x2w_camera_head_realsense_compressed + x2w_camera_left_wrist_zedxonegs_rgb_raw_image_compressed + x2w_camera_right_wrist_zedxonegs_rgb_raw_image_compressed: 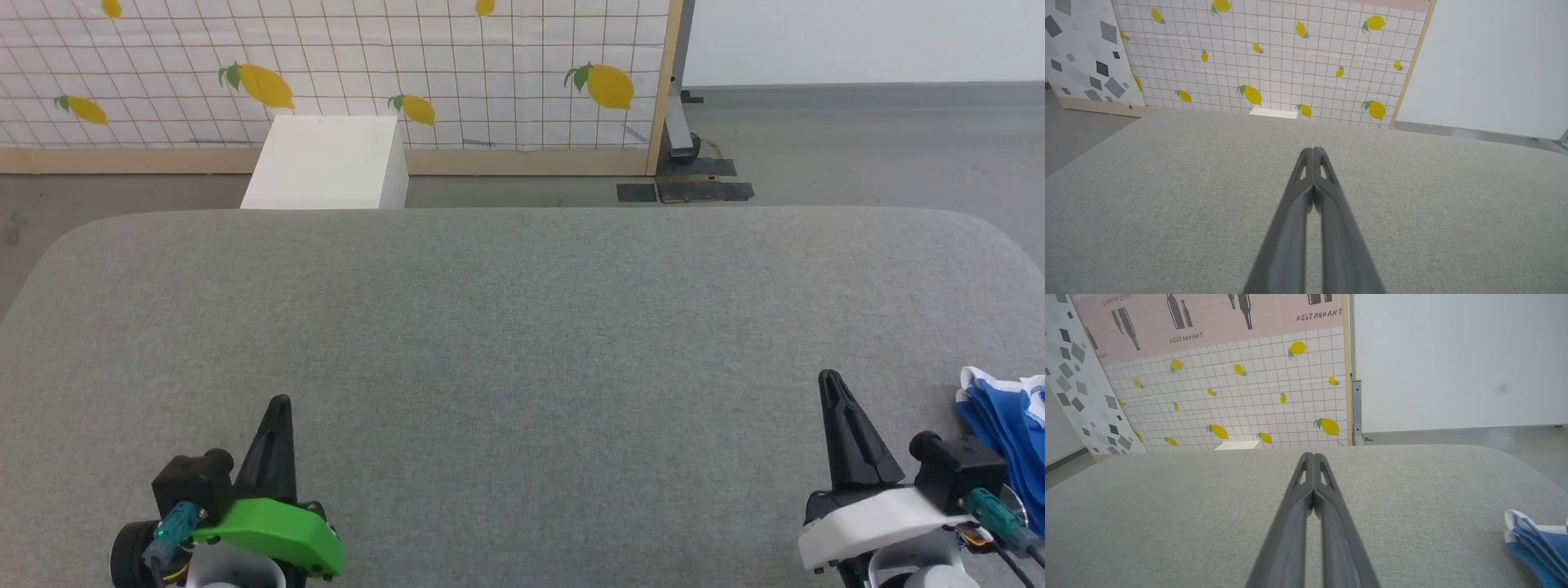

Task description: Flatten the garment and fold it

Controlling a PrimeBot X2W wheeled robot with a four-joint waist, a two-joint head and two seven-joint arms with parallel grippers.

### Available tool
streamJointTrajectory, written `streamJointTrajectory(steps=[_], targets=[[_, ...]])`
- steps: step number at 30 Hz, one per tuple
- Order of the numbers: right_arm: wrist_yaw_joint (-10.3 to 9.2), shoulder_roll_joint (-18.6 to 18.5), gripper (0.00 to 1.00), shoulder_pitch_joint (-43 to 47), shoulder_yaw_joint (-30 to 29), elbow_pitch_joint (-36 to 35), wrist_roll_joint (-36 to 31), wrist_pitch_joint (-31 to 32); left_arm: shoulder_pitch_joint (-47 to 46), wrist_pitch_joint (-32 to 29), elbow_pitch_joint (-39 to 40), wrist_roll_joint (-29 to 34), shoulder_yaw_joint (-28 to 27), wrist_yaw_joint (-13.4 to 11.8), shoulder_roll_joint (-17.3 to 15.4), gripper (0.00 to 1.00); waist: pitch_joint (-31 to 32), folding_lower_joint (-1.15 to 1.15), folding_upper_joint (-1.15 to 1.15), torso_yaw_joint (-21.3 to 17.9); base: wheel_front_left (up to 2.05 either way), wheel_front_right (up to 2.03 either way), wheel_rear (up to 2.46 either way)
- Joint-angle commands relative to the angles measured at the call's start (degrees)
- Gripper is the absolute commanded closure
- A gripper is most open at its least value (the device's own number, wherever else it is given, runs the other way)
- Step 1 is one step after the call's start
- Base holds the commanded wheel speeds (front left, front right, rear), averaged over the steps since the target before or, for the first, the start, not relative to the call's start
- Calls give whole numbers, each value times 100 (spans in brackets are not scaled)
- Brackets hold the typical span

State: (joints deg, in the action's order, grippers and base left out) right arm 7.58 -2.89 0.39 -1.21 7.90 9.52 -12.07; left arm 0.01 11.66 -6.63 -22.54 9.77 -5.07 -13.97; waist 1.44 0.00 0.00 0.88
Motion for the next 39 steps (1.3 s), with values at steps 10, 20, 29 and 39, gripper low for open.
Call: streamJointTrajectory(steps=[10,20,29,39], targets=[[-2,0,100,-10,21,-118,-146,139,0,-130,92,304,-129,85,152,100,-15,0,0,-9,0,0,0],[-3,1,100,-14,32,-191,-233,253,0,-241,153,513,-220,130,255,100,-29,0,0,-17,0,0,0],[-4,1,100,-16,41,-255,-310,356,0,-341,208,701,-301,171,347,100,-41,0,0,-25,0,0,0],[-4,1,100,-19,52,-328,-397,472,0,-453,270,912,-393,217,450,100,-55,0,0,-33,0,0,0]])
